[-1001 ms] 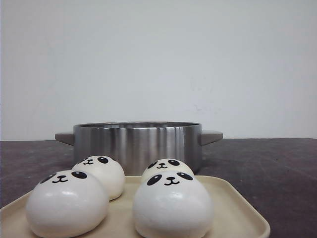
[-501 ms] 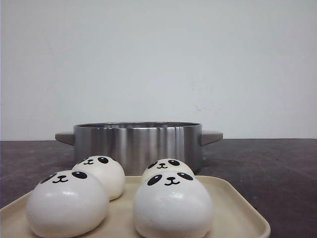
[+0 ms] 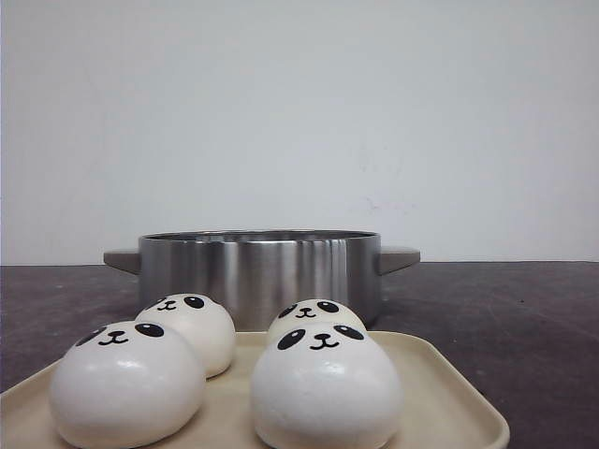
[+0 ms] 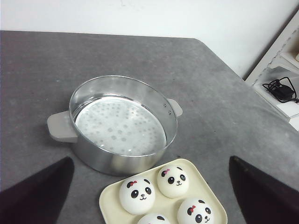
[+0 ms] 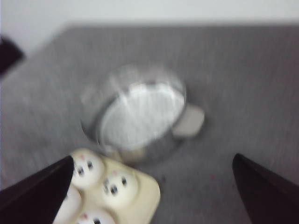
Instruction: Steam buns
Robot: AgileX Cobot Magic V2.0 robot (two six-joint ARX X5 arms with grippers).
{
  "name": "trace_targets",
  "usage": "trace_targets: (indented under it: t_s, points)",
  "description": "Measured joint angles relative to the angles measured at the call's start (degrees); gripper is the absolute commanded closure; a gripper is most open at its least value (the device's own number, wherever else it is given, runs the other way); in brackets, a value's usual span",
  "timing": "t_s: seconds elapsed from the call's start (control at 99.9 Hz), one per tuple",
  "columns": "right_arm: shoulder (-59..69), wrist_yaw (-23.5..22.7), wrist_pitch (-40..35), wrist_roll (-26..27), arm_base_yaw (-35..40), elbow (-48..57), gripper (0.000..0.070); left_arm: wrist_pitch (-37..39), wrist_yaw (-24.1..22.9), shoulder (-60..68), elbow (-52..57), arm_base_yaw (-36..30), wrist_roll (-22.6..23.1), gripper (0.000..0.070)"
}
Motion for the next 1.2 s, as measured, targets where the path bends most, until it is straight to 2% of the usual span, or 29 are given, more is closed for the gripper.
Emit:
trace_targets:
  t_s: [0.1, 0.2, 0.29, 0.391, 0.491, 0.591, 0.751, 0.841, 0.891, 1.072, 1.202]
  points:
    - [4.0, 7.9, 0.0, 0.8, 10.1, 0.0, 0.0000, 0.0, -1.3, 0.0, 0.0, -1.3, 0.4, 0.0028]
    - [8.1, 14.1, 0.5, 4.3, 21.1, 0.0, 0.0000, 0.0, -1.6, 0.0, 0.0, -2.6, 1.0, 0.0028]
    - [13.6, 15.4, 1.4, 10.1, 28.7, 0.0, 0.0000, -0.1, -2.9, 0.0, 0.0, -3.6, 1.3, 0.0028]
    - [20.4, 14.6, 2.1, 17.9, 33.0, 0.0, 0.0000, -0.6, -3.0, 0.0, 0.0, -4.4, 1.4, 0.0028]
    - [26.3, 12.9, 3.6, 24.1, 34.0, 0.0, 0.0000, -0.7, -3.8, 0.0, 0.0, -5.4, 1.5, 0.0028]
    - [32.9, 12.7, 3.7, 27.0, 34.0, 0.5, 0.0000, -0.7, -4.4, 0.0, 0.0, -6.4, 1.5, 0.0028]
    - [40.9, 12.7, 3.7, 29.0, 34.0, 1.7, 0.0000, -0.4, -4.7, 0.0, 0.0, -8.1, 1.5, 0.0028]
    - [42.6, 12.8, 4.8, 30.1, 33.9, 2.1, 0.0110, -0.4, -6.1, 0.0, 0.0, -9.0, 1.6, 0.0028]
    - [43.0, 13.0, 6.1, 30.3, 33.8, 2.2, 0.0144, -0.4, -6.9, 0.0, 0.0, -9.3, 1.6, 0.0028]
    - [44.8, 13.4, 11.2, 30.7, 32.2, 2.6, 0.0148, -0.4, -7.0, 0.0, 0.0, -9.7, 1.9, 0.0028]
    - [46.7, 13.4, 11.0, 30.9, 30.1, 2.7, 0.0150, -0.4, -7.1, 0.0, 0.0, -10.1, 1.9, 0.0028]
